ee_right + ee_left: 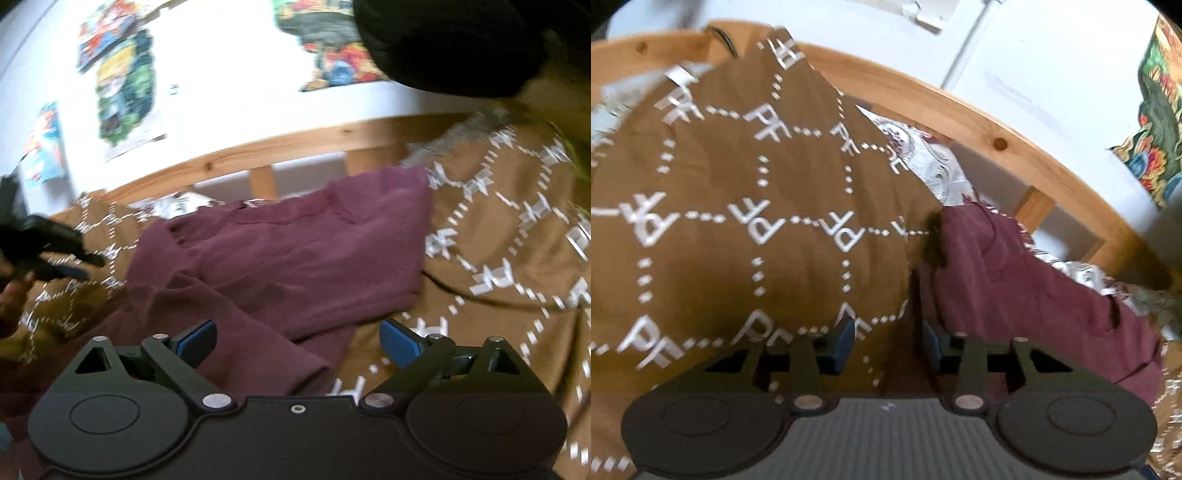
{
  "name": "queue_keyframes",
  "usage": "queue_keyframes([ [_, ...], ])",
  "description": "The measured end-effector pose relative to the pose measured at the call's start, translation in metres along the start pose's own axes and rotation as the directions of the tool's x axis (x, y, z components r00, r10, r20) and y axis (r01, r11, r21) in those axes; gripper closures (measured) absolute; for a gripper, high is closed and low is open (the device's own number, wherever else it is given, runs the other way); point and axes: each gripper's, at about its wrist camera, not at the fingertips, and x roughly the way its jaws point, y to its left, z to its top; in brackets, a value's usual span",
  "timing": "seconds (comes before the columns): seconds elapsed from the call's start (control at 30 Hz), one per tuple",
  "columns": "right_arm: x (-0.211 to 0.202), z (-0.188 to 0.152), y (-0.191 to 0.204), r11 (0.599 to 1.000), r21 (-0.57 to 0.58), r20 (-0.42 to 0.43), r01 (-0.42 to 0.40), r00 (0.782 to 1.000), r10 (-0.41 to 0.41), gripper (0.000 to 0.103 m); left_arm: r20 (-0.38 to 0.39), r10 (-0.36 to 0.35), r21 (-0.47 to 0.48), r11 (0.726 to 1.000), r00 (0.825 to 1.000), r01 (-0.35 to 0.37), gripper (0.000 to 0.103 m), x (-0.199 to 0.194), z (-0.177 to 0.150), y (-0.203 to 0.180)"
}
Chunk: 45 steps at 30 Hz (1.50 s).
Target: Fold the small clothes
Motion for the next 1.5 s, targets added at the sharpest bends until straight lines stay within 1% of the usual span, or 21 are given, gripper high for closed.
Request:
queue_keyframes([
  [0.03,0.004,0.005,0.003,1.0,-0.022,-0.001,0.001,1.0,-0.001,0.01,-0.013,-0.024,0.007,1.0,1.0,0.024,0.059,0.005,0.003,0.001],
  [0.13,0.027,0.028,0.014,0.999,-0.049,-0.01,-0.014,1.0,0.014,0.019,-0.073,-0.081,0.065,0.994,0.994,0.086,0.059,0.028,0.014,0.001],
  [0.2,0.053,0.052,0.024,0.997,-0.046,-0.029,-0.061,0.998,0.059,0.027,-0.102,-0.09,0.074,0.992,0.991,0.098,0.062,0.043,0.022,0.0],
  [0.27,0.085,0.082,0.04,0.991,-0.038,-0.06,-0.13,0.99,0.127,0.034,-0.116,-0.11,0.043,0.992,0.987,0.116,0.067,0.055,0.027,-0.001],
  [0.33,0.123,0.114,0.062,0.974,-0.066,-0.101,-0.219,0.972,0.212,0.04,-0.115,-0.128,0.0,0.992,0.985,0.129,0.076,0.061,0.032,0.004],
  [0.4,0.16,0.139,0.088,0.956,-0.098,-0.129,-0.277,0.956,0.264,0.047,-0.119,-0.151,-0.047,0.988,0.981,0.146,0.08,0.065,0.035,0.011],
  [0.47,0.194,0.157,0.116,0.932,-0.131,-0.169,-0.338,0.934,0.315,0.05,-0.125,-0.165,-0.078,0.985,0.978,0.156,0.085,0.072,0.036,0.018],
  [0.5,0.21,0.163,0.13,0.921,-0.149,-0.185,-0.359,0.925,0.331,0.05,-0.128,-0.17,-0.085,0.984,0.977,0.16,0.087,0.074,0.036,0.02],
  [0.63,0.264,0.174,0.177,0.894,-0.184,-0.269,-0.409,0.895,0.354,0.051,-0.134,-0.199,-0.1,0.977,0.971,0.186,0.088,0.08,0.039,0.024],
  [0.7,0.285,0.173,0.193,0.883,-0.216,-0.312,-0.416,0.887,0.341,0.053,-0.132,-0.223,-0.12,0.971,0.966,0.208,0.088,0.08,0.04,0.027],
  [0.73,0.295,0.172,0.2,0.879,-0.233,-0.346,-0.416,0.88,0.325,0.056,-0.132,-0.234,-0.127,0.968,0.963,0.218,0.088,0.079,0.041,0.03],
  [0.77,0.302,0.17,0.204,0.876,-0.241,-0.374,-0.417,0.873,0.313,0.076,-0.132,-0.241,-0.128,0.966,0.961,0.225,0.088,0.079,0.041,0.032],
  [0.8,0.306,0.167,0.208,0.871,-0.243,-0.396,-0.426,0.864,0.312,0.101,-0.128,-0.247,-0.123,0.965,0.961,0.232,0.088,0.078,0.041,0.033],
  [0.83,0.306,0.165,0.208,0.866,-0.25,-0.41,-0.434,0.857,0.311,0.101,-0.124,-0.252,-0.116,0.964,0.96,0.239,0.088,0.077,0.041,0.033],
  [0.9,0.298,0.165,0.208,0.856,-0.285,-0.394,-0.432,0.867,0.306,0.101,-0.114,-0.261,-0.1,0.963,0.959,0.25,0.088,0.076,0.04,0.033],
  [0.97,0.289,0.168,0.199,0.863,-0.293,-0.356,-0.412,0.885,0.302,0.101,-0.109,-0.279,-0.101,0.958,0.954,0.269,0.088,0.076,0.039,0.033],
  [1.1,0.281,0.173,0.178,0.893,-0.206,-0.321,-0.401,0.889,0.325,0.101,-0.092,-0.339,-0.147,0.934,0.936,0.324,0.088,0.076,0.037,0.035],
  [1.23,0.275,0.173,0.168,0.903,-0.211,-0.305,-0.374,0.903,0.303,0.101,-0.065,-0.37,-0.167,0.92,0.927,0.355,0.088,0.074,0.035,0.035],
  [1.4,0.268,0.174,0.152,0.919,-0.221,-0.282,-0.328,0.923,0.261,0.101,-0.054,-0.368,-0.177,0.918,0.928,0.354,0.088,0.073,0.035,0.037],
  [1.47,0.267,0.174,0.146,0.924,-0.209,-0.28,-0.319,0.925,0.255,0.101,-0.056,-0.363,-0.184,0.919,0.93,0.348,0.088,0.075,0.036,0.037],
  [1.5,0.266,0.174,0.143,0.926,-0.202,-0.282,-0.318,0.925,0.256,0.101,-0.058,-0.355,-0.18,0.923,0.933,0.34,0.091,0.076,0.037,0.035],
])
